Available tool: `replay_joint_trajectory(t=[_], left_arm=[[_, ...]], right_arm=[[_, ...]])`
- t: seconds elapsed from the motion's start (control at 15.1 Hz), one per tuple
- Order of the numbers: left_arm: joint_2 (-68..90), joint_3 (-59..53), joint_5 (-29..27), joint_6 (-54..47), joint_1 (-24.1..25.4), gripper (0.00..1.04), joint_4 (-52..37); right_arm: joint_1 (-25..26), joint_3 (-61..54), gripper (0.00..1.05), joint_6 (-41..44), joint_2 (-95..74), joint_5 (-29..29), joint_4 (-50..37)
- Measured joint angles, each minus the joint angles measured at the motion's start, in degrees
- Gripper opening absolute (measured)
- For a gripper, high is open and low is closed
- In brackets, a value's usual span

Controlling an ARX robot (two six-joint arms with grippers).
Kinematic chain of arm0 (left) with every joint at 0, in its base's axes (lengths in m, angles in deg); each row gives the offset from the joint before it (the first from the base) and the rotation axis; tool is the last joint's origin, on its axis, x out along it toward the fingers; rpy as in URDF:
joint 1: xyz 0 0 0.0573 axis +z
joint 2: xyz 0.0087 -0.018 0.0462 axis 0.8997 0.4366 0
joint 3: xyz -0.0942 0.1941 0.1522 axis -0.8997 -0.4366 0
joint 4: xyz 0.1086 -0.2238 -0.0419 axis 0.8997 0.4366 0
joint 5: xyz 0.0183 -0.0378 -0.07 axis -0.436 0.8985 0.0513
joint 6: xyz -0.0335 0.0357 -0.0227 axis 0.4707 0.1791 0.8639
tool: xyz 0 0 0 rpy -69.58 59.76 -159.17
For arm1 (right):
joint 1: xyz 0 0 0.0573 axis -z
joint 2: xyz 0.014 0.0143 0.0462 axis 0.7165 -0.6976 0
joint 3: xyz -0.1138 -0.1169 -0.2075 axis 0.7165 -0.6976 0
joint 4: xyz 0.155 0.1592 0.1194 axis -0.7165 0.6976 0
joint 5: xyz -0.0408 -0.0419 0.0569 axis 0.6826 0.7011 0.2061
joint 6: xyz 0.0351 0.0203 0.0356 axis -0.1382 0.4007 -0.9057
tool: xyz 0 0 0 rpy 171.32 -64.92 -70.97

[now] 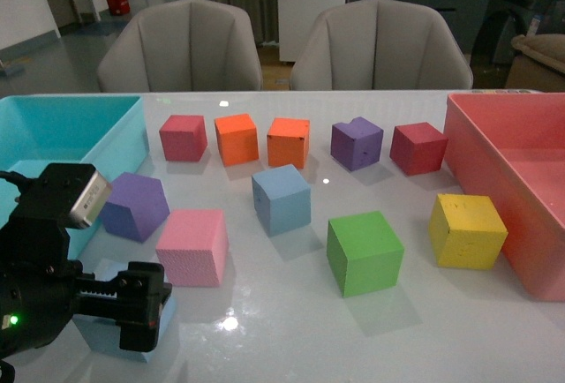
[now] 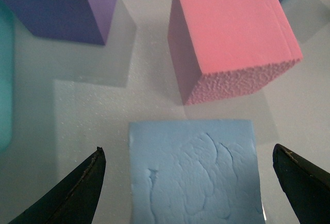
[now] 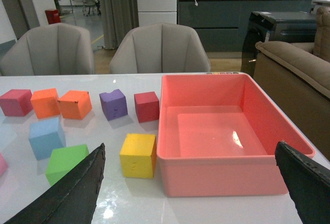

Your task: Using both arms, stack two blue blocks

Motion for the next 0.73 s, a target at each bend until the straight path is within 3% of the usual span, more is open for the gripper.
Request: replay_joint_trajectory(t=[0.4,0.6,0.73], left_arm=[[2.91,-1.18,-1.03,-1.2,-0.83,0.96,-1.14],[1.51,-1.53,-1.49,-1.66,-1.46,0.62,-0.76],[-1.33,-1.6,-1.49,-1.7,-1.77,0.51,0.96]], right_arm=[[0.0,0.0,0.98,0.0,0.0,0.0,0.0],[0.0,0.0,0.98,0.0,0.0,0.0,0.02],[0.0,0.0,0.98,0.0,0.0,0.0,0.0]])
